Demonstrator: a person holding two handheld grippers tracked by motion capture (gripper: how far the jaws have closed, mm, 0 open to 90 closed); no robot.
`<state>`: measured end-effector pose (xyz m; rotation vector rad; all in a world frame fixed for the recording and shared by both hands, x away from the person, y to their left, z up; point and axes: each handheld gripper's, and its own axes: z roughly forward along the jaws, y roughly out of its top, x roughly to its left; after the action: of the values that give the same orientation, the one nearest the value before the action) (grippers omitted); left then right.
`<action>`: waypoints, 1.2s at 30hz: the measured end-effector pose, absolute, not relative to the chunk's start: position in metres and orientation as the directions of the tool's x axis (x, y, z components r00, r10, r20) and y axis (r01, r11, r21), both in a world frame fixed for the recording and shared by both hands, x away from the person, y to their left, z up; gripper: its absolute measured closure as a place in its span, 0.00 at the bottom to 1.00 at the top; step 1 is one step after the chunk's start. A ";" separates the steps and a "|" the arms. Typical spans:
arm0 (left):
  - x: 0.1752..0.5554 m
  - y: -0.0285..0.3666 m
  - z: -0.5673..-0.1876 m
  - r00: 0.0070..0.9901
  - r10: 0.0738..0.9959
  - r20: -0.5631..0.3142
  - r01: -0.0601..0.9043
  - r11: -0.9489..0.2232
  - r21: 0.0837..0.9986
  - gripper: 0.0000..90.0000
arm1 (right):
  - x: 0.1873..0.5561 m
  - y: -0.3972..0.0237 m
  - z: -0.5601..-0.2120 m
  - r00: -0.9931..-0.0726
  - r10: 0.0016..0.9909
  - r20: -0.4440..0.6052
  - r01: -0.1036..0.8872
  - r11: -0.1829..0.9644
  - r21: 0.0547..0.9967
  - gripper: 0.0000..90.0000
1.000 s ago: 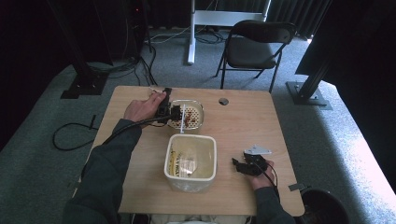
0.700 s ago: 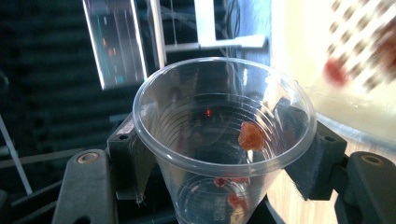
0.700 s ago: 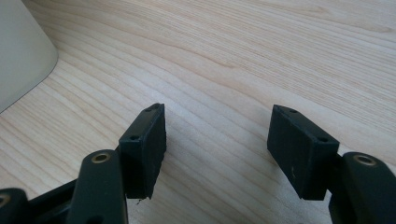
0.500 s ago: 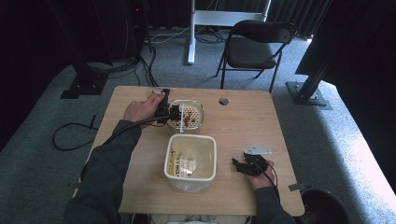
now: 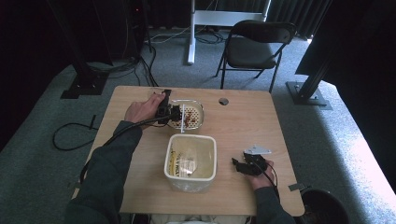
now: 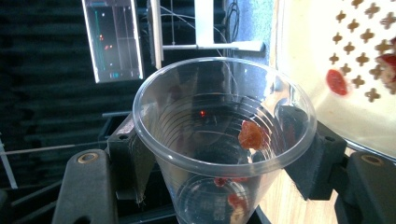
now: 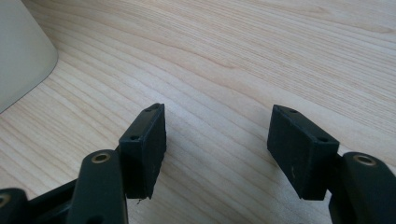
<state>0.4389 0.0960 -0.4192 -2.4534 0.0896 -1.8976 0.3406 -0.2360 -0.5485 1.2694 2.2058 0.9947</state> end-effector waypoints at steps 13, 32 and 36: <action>0.441 0.098 -0.408 0.285 0.054 0.957 -0.012 -0.998 0.060 0.37 | 0.341 -0.236 -0.548 -0.504 0.863 0.003 0.574 0.333 0.748 0.41; 0.446 0.111 -0.378 0.493 0.367 0.789 0.013 -0.909 0.416 0.37 | 0.341 -0.236 -0.548 -0.506 0.863 0.003 0.574 0.333 0.748 0.41; 0.448 0.115 -0.375 0.520 0.409 0.750 0.025 -0.885 0.465 0.37 | 0.341 -0.236 -0.548 -0.505 0.863 0.004 0.574 0.333 0.748 0.41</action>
<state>0.4477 0.1147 -0.3747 -3.0738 -0.4639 -1.7144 0.3406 -0.2362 -0.5485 1.2682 2.2078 0.9955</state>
